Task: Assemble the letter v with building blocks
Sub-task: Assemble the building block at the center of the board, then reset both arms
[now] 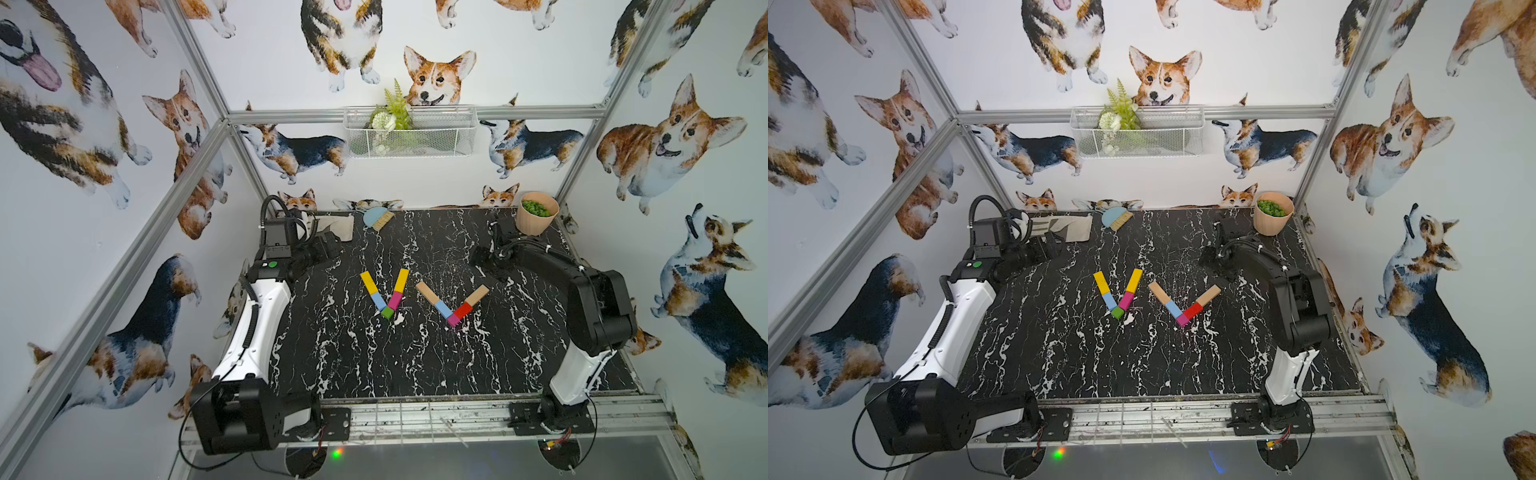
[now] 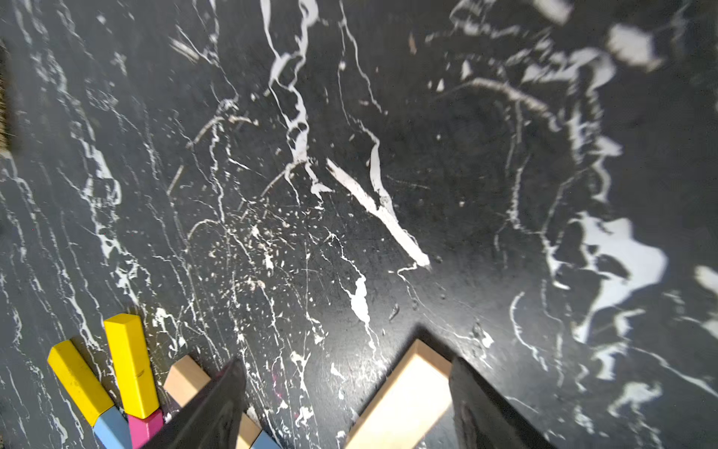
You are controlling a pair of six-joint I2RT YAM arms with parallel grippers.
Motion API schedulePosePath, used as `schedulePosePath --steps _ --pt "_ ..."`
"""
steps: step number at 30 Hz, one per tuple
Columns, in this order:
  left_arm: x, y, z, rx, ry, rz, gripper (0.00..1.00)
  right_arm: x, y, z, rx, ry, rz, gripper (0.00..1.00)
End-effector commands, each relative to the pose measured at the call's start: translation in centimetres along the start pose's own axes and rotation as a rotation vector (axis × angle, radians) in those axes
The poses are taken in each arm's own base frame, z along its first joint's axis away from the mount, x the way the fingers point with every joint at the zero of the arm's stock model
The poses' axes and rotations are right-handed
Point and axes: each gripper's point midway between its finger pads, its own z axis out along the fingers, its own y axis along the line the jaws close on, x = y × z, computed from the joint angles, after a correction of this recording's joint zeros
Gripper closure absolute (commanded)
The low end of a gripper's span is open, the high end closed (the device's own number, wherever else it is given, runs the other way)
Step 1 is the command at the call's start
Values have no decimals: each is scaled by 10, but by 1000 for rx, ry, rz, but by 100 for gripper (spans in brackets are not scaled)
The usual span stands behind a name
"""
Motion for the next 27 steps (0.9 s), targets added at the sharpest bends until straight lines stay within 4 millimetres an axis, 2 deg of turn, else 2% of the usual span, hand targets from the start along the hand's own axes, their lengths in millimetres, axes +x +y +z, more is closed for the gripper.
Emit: schedulePosePath --steps 1,7,10,13,16,17,20,27 --pt "-5 1 -1 -7 -20 6 0 -15 0 -27 -1 -118 -58 2" --pt "-8 10 1 -43 -60 -3 0 -24 2 -79 -71 -332 -183 0" --pt "-8 15 4 -54 -98 -6 0 -21 -8 -89 -29 -372 -277 0" --pt "-5 24 9 -67 -163 1 0 -18 -28 -93 35 -408 -323 0" --pt "-2 34 13 -87 -247 13 0 -27 -58 -103 109 -512 -290 0" --pt "11 42 19 -105 -254 15 0 -31 -68 -107 134 -570 -283 0" --pt "21 51 24 -120 -314 55 0 -39 -97 -113 189 -693 -249 0" --pt "35 75 28 -229 -355 118 0 -43 -141 -95 345 -785 -237 0"
